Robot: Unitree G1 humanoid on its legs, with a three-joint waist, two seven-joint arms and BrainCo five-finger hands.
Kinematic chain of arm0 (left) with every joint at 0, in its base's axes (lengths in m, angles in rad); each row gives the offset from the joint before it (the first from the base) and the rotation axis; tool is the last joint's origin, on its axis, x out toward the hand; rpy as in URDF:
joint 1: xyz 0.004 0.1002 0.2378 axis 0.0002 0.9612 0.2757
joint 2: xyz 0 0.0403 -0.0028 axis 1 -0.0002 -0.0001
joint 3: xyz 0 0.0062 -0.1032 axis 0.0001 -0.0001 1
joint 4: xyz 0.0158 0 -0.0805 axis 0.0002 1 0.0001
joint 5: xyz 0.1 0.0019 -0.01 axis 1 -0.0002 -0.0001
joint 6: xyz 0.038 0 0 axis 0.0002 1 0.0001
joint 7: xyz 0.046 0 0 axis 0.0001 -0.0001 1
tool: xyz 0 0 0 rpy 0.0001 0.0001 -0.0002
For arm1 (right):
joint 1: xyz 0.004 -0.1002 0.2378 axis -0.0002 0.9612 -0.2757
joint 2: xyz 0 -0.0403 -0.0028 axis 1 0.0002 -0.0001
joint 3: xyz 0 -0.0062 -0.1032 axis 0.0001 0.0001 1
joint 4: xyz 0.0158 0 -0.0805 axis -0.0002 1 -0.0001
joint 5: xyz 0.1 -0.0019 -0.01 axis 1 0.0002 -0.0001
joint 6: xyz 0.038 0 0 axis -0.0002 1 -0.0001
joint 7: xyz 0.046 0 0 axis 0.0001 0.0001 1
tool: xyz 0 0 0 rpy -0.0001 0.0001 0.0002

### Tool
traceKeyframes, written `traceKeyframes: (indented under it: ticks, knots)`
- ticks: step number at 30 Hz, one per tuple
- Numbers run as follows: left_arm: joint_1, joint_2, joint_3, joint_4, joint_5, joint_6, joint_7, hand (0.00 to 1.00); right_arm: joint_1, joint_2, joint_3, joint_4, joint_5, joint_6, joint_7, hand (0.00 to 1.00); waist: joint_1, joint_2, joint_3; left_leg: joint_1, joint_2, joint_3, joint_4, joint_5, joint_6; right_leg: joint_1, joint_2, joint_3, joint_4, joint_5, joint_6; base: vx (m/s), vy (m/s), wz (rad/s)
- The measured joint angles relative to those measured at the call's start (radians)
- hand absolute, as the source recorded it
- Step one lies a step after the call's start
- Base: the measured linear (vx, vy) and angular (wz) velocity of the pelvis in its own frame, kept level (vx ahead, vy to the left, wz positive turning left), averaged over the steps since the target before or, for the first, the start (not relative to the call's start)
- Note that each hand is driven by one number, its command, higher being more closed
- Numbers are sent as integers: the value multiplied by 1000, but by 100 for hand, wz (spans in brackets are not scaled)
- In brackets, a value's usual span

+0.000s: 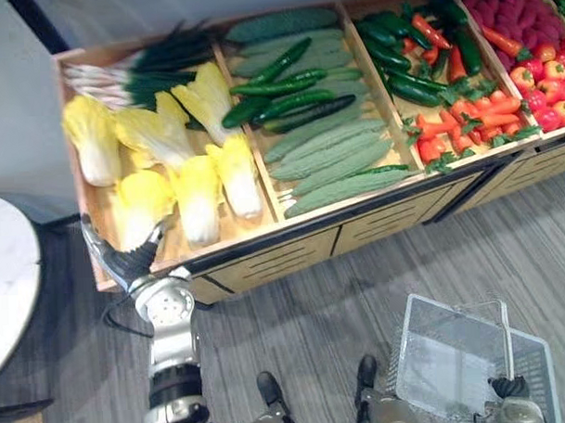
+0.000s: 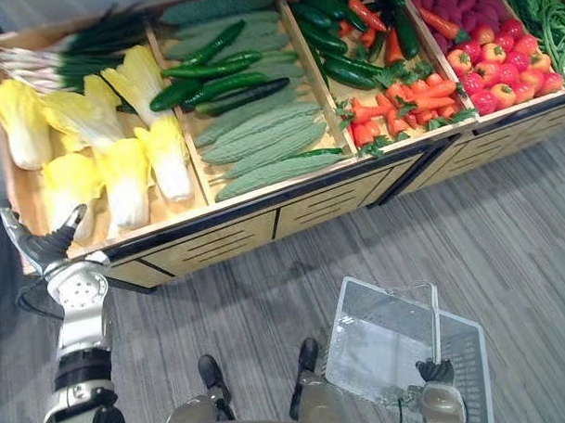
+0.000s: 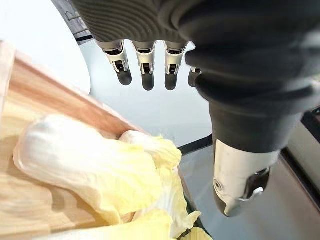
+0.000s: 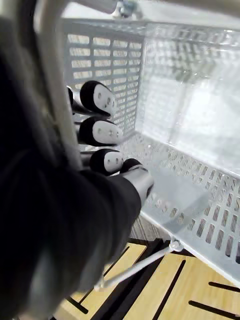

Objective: Pick vegetable in the basket

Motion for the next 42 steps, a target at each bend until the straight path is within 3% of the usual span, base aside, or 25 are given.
traceKeyframes:
  ticks: [4, 8, 19, 28, 33, 42]
  knots:
    - [-62, 39, 29, 78, -4, 21, 19, 0, -28, -5, 49, -2, -4, -1, -1, 100, -19, -15, 9, -12, 3, 19, 0, 0, 0, -21, 6, 20, -6, 7, -3, 55, -26, -17]
    - [-139, 59, 37, 107, -2, 60, 75, 0, -51, -9, 119, -6, -22, -17, -5, 100, -17, -29, 20, -17, 6, 23, 0, 0, 0, -33, 11, 35, -6, 14, -10, 40, -19, -8]
    - [-205, 70, 74, 151, 1, 127, 112, 0, -89, -9, 158, -10, -45, -40, -24, 100, -5, -40, 62, -45, -2, 25, 0, 2, 2, -53, 8, 65, -40, 47, -16, -6, -4, -1]
    - [-227, 75, 108, 202, -3, 136, 119, 0, -90, -9, 158, -6, -45, -39, -33, 100, 4, -41, 68, -46, -2, 32, 0, 2, 2, -59, 9, 75, -40, 48, -15, 9, -6, -2]
    - [-242, 146, 108, 269, -2, 139, 112, 0, -94, -9, 158, -6, -45, -40, -38, 100, 7, -45, 89, -48, -2, 30, 0, 3, 3, -60, 8, 75, -40, 50, -13, 0, 0, 0]
    - [-272, 201, 103, 347, 1, 148, 73, 0, -106, -9, 163, -7, -45, -41, -38, 100, 10, -52, 109, -51, -5, 28, 0, 3, 3, -62, 6, 75, -40, 50, -13, 0, 0, 0]
